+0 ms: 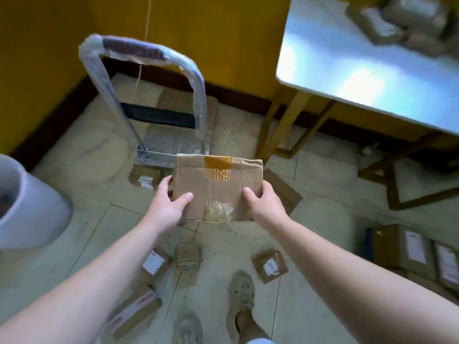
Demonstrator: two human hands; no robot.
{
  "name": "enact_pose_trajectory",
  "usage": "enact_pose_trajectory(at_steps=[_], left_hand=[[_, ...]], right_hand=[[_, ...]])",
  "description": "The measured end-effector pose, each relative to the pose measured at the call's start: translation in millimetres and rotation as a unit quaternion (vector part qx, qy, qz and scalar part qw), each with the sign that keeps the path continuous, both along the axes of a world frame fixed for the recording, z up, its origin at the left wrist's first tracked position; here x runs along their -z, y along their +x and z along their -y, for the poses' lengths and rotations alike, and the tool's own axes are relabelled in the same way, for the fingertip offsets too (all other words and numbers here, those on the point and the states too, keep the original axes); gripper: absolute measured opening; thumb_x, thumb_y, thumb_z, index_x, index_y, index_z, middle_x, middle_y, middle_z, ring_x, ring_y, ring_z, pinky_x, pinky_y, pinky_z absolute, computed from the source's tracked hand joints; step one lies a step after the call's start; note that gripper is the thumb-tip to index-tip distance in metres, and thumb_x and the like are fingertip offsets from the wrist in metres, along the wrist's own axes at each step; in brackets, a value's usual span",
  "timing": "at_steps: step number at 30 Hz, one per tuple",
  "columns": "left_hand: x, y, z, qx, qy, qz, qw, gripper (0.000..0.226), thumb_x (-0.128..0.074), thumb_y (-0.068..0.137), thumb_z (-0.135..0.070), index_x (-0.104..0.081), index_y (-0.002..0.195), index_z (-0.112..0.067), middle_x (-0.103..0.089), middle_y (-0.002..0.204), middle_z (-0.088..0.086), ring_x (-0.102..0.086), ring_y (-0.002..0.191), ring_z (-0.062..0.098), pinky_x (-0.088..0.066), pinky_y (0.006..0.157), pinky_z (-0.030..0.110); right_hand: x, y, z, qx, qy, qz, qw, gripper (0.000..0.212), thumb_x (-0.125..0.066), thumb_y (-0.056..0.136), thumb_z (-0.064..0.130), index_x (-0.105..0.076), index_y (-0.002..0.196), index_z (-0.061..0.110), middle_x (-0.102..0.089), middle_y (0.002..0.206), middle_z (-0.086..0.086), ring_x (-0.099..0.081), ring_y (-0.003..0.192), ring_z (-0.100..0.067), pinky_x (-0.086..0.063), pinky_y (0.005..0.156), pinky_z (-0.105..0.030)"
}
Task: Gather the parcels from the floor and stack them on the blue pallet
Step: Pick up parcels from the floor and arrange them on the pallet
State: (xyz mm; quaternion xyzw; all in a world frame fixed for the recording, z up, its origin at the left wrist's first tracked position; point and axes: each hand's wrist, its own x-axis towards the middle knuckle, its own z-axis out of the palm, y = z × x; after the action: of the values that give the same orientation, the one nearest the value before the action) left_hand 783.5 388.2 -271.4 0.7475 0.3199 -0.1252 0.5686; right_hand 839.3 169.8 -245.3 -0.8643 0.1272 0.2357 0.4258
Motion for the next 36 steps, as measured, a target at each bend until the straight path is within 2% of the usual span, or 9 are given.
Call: enact_pose_trajectory(at_steps=[6,11,13,17,23,26,30,33,36], left_hand=[[-153,-35,18,0.072,-0.013,0.114,0.991,0.061,-0.058,0.090,-0.037,-0.028,0.143,-0.035,-0.049,0.132,0.001,-0.057,0.110,0.020,-0.049,0.094,0.038],[-246,-72,77,0.158,-0.024,0.183,0.970,0.060,-0.052,0.092,-0.042,-0.023,0.145,-0.039,-0.040,0.139,0.006,-0.050,0.120,0.023,-0.047,0.099,0.042],[-271,-88,102,0.178,-0.045,0.208,0.961,0.059,-0.052,0.092,-0.041,-0.024,0.143,-0.043,-0.041,0.139,0.004,-0.052,0.117,0.021,-0.050,0.091,0.035],[-304,-122,167,0.219,-0.102,0.237,0.941,0.054,-0.054,0.092,-0.039,-0.030,0.140,-0.047,-0.046,0.134,0.003,-0.057,0.110,0.018,-0.052,0.081,0.026],[-325,-187,316,0.297,-0.165,0.261,0.904,0.046,-0.054,0.093,-0.035,-0.039,0.134,-0.048,-0.059,0.121,-0.006,-0.068,0.090,0.005,-0.051,0.063,0.011],[-339,-226,408,0.355,-0.191,0.267,0.875,0.042,-0.057,0.092,-0.031,-0.042,0.121,-0.058,-0.065,0.114,-0.011,-0.068,0.091,0.004,-0.053,0.074,0.019],[-357,-273,507,0.418,-0.208,0.257,0.846,0.052,-0.060,0.089,-0.031,-0.039,0.133,-0.049,-0.064,0.115,-0.009,-0.068,0.091,0.008,-0.053,0.068,0.017],[-370,-293,558,0.449,-0.208,0.274,0.824,0.056,-0.061,0.089,-0.030,-0.036,0.135,-0.050,-0.066,0.108,-0.014,-0.067,0.086,0.001,-0.050,0.065,0.010],[-377,-302,601,0.468,-0.207,0.279,0.812,0.057,-0.061,0.089,-0.031,-0.036,0.137,-0.049,-0.066,0.110,-0.013,-0.067,0.092,0.006,-0.053,0.077,0.021]], right_hand=[[-149,-72,26,0.067,0.044,0.106,0.991,0.055,-0.053,0.089,0.045,-0.032,0.137,0.032,-0.056,0.115,0.011,-0.058,0.100,-0.012,-0.052,0.085,-0.036],[-231,-143,82,0.143,0.061,0.190,0.969,0.038,-0.052,0.094,0.039,-0.036,0.128,0.034,-0.052,0.115,0.010,-0.053,0.104,-0.011,-0.047,0.083,-0.028],[-254,-171,105,0.157,0.057,0.219,0.961,0.049,-0.052,0.095,0.040,-0.030,0.138,0.032,-0.049,0.118,0.010,-0.051,0.105,-0.010,-0.046,0.080,-0.023],[-287,-232,170,0.201,0.040,0.261,0.943,0.060,-0.051,0.094,0.046,-0.021,0.144,0.037,-0.046,0.125,0.009,-0.049,0.110,-0.011,-0.047,0.089,-0.028],[-316,-335,301,0.299,-0.021,0.296,0.907,0.058,-0.053,0.091,0.049,-0.030,0.142,0.035,-0.049,0.121,0.009,-0.049,0.110,-0.012,-0.044,0.093,-0.031],[-333,-396,381,0.349,-0.071,0.311,0.881,0.053,-0.054,0.090,0.050,-0.038,0.137,0.032,-0.049,0.114,0.009,-0.049,0.102,-0.011,-0.043,0.079,-0.023],[-350,-471,458,0.422,-0.098,0.327,0.840,0.058,-0.055,0.090,0.049,-0.035,0.141,0.030,-0.050,0.122,0.010,-0.048,0.114,-0.014,-0.042,0.096,-0.032],[-360,-506,497,0.453,-0.096,0.349,0.814,0.059,-0.055,0.090,0.048,-0.033,0.142,0.031,-0.048,0.122,0.012,-0.046,0.109,-0.008,-0.041,0.092,-0.028],[-364,-524,531,0.473,-0.076,0.359,0.801,0.055,-0.056,0.089,0.047,-0.036,0.139,0.034,-0.050,0.120,0.014,-0.049,0.109,-0.009,-0.042,0.089,-0.027]])
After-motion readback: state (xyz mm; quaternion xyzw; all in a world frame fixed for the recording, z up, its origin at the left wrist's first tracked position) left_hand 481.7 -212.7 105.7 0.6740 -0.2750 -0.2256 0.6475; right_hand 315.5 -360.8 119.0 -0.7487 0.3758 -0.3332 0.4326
